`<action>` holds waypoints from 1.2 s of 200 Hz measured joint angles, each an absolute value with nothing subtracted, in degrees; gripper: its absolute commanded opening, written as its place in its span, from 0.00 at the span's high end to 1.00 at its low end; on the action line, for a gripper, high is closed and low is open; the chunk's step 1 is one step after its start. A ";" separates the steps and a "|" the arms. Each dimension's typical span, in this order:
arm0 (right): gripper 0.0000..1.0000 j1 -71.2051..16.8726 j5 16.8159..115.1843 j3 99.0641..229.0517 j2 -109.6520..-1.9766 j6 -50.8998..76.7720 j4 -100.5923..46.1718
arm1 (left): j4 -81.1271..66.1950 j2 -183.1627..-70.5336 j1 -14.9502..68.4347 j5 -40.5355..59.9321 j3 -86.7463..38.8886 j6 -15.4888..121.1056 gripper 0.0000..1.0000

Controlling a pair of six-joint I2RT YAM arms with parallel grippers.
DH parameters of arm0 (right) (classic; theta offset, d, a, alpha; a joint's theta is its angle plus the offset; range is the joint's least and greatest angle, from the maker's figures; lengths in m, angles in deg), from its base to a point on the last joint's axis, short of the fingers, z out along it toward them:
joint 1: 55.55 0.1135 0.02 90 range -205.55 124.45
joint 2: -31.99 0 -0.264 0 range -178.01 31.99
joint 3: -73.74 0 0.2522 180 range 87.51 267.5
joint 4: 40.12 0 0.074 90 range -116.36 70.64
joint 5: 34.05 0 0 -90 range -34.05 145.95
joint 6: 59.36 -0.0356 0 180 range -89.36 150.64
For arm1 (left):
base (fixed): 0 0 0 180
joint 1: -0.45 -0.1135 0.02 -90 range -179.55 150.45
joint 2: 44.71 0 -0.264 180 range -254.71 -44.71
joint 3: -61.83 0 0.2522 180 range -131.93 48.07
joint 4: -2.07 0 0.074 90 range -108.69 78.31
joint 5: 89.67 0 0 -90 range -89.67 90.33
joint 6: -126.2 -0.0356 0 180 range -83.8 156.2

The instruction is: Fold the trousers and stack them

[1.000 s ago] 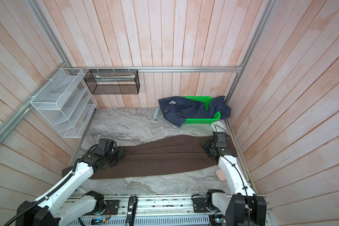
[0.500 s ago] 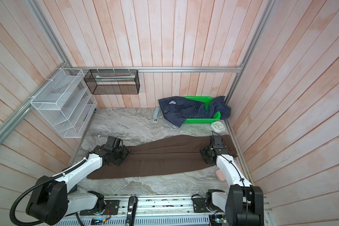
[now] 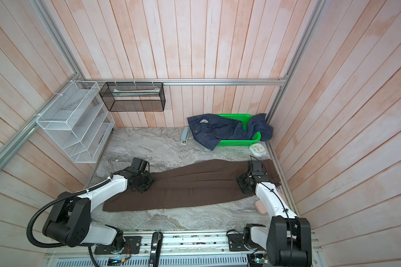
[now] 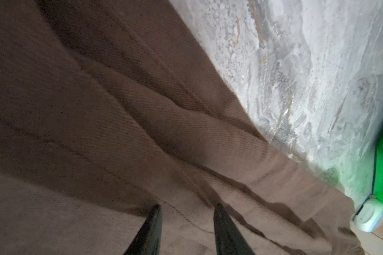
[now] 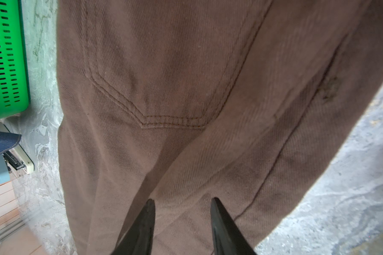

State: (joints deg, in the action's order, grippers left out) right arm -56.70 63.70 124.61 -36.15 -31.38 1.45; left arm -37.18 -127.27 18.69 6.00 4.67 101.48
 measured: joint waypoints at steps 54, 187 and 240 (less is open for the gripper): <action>0.51 -56.26 64.22 123.80 -36.15 -32.00 0.91 | -37.38 -127.29 18.45 6.04 4.81 100.73 0.43; 0.52 -53.55 64.92 124.48 -41.07 -33.42 -0.62 | -37.88 -135.58 15.28 13.06 -0.55 99.42 0.41; 0.52 -53.44 65.12 124.48 -41.09 -33.94 -1.08 | -41.33 -138.02 14.26 14.24 -2.73 95.36 0.69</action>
